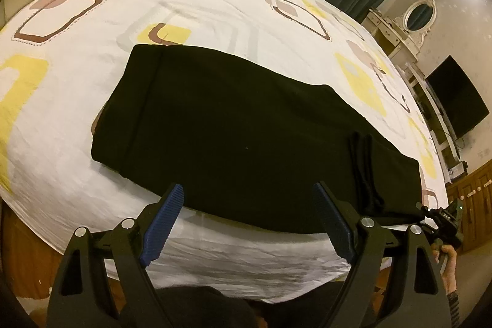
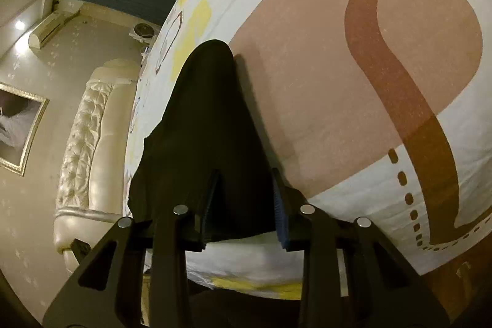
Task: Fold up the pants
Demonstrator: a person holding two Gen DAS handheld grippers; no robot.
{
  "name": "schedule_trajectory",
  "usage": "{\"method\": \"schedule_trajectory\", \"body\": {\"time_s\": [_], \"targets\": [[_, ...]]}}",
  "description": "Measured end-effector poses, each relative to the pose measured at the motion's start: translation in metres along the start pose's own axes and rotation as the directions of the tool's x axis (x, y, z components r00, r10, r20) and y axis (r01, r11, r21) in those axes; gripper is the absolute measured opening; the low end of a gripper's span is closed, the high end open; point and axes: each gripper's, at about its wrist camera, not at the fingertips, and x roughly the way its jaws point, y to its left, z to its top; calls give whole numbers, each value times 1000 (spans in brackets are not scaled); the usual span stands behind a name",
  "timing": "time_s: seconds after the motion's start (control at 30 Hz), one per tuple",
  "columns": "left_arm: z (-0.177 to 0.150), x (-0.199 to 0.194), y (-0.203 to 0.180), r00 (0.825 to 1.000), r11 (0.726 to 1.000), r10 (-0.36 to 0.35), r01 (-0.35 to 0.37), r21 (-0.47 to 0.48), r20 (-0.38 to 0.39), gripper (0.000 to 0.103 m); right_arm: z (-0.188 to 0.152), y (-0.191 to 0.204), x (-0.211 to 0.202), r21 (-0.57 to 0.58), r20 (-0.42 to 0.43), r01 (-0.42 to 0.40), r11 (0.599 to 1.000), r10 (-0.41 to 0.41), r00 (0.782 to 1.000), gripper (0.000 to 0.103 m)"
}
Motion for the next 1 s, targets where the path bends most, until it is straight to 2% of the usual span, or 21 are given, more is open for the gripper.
{"method": "schedule_trajectory", "body": {"time_s": [0.07, 0.13, 0.17, 0.27, 0.33, 0.43, 0.47, 0.57, 0.7, 0.77, 0.87, 1.0], "targets": [[1, -1, 2, 1000, 1000, 3, -3, -2, 4, 84, 1, 7, -10, -7, 19, 32, 999, -32, 999, 38], [1, -2, 3, 1000, 1000, 6, -6, -5, 8, 84, 2, 19, -25, -24, 89, 84, 996, -82, 993, 40], [1, -2, 4, 1000, 1000, 6, -6, -6, 10, 84, 1, 29, -34, -33, 132, 89, 995, -84, 988, 42], [3, -2, 7, 1000, 1000, 13, -13, -12, 12, 84, -4, 49, -44, -62, 174, 42, 997, -30, 984, 49], [4, -1, 9, 1000, 1000, 16, -16, -15, 12, 84, -12, 65, -32, -91, 123, -41, 995, 52, 991, 53], [6, -3, 14, 1000, 1000, 11, -11, -16, 22, 84, -22, 78, -6, -105, 30, -110, 988, 114, 993, 56], [6, -4, 17, 999, 1000, 2, -2, -18, 34, 84, -25, 79, 1, -106, 6, -117, 987, 118, 993, 56], [9, -8, 25, 998, 1000, -8, 9, -21, 63, 84, -30, 72, 28, -88, -53, -66, 994, 62, 997, 60], [21, -13, 45, 997, 1000, 23, -24, 7, 72, 84, -33, 62, 32, -72, -49, -77, 994, 73, 996, 60], [27, -11, 62, 999, 1000, 0, 0, -4, 48, 84, -35, 63, 32, -99, -55, -74, 992, 68, 996, 61], [39, -8, 99, 999, 997, -9, 12, -79, 35, 84, -37, 69, 36, -124, -56, -75, 989, 69, 996, 66], [51, 0, 136, 996, 983, -91, 92, -156, 13, 84, -38, 70, 36, -126, -58, -82, 989, 75, 996, 69]]}}
